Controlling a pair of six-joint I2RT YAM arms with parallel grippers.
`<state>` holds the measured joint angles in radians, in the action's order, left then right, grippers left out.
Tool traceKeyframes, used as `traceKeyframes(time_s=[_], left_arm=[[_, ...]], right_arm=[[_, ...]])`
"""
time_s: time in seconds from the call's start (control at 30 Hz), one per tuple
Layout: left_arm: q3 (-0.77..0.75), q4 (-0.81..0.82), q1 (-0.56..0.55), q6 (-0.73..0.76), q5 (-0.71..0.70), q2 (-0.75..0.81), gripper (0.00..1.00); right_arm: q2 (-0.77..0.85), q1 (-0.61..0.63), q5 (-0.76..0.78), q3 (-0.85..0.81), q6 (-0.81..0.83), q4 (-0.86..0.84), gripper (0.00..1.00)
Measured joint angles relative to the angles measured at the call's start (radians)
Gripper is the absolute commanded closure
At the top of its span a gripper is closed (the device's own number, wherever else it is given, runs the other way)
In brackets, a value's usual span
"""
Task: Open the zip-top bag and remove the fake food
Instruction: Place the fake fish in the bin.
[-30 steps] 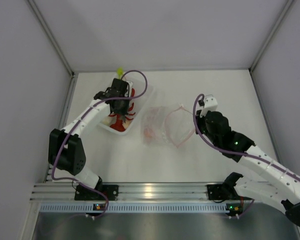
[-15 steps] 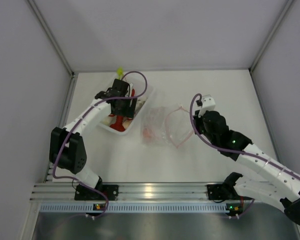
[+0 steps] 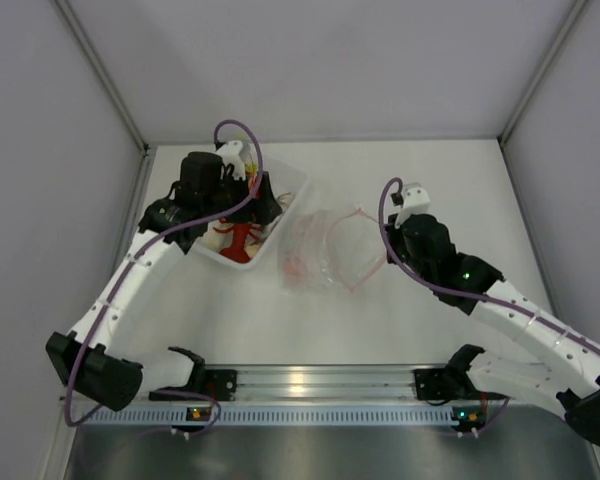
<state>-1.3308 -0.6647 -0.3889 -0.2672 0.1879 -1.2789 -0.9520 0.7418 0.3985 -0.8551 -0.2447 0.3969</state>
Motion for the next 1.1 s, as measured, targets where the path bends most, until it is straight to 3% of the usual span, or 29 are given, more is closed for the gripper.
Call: traceKeyframes(time_s=[0.1,0.2,0.23,0.27,0.43,0.6,0.67,0.93,1.1], left_arm=[[-0.001,0.026,-0.083,-0.06,-0.048,0.075,0.02],[-0.022,0.035,-0.241,-0.121,-0.132,0.099,0.09],[-0.031,0.035,-0.282,-0.137,-0.159,0.098,0.23],[-0.042,0.036,-0.325,-0.159,-0.189,0.096,0.28],[-0.114,0.036,-0.519,-0.217,-0.347,0.082,0.43],[-0.2,0.058,-0.674,-0.256,-0.441,0.011,0.64],[-0.213,0.082,-0.725,-0.267,-0.472,-0.032,0.67],[-0.2,0.136,-0.79,-0.32,-0.62,-0.185,0.94],[-0.151,0.146,-0.786,-0.345,-0.737,-0.204,0.98]], right_arm=[[-0.011,0.0,0.0,-0.037,-0.031,0.01,1.0],[-0.023,0.0,-0.004,-0.061,-0.069,0.017,1.0],[-0.029,0.0,-0.007,-0.069,-0.081,0.021,1.0],[-0.035,0.0,-0.011,-0.077,-0.093,0.025,1.0],[-0.06,0.002,-0.052,-0.117,-0.149,0.048,1.0],[-0.077,0.019,-0.061,-0.175,-0.176,0.072,1.0],[-0.086,0.031,-0.062,-0.197,-0.179,0.074,1.0],[-0.104,0.106,-0.048,-0.257,-0.205,0.095,1.0],[-0.112,0.169,0.003,-0.3,-0.212,0.129,1.0]])
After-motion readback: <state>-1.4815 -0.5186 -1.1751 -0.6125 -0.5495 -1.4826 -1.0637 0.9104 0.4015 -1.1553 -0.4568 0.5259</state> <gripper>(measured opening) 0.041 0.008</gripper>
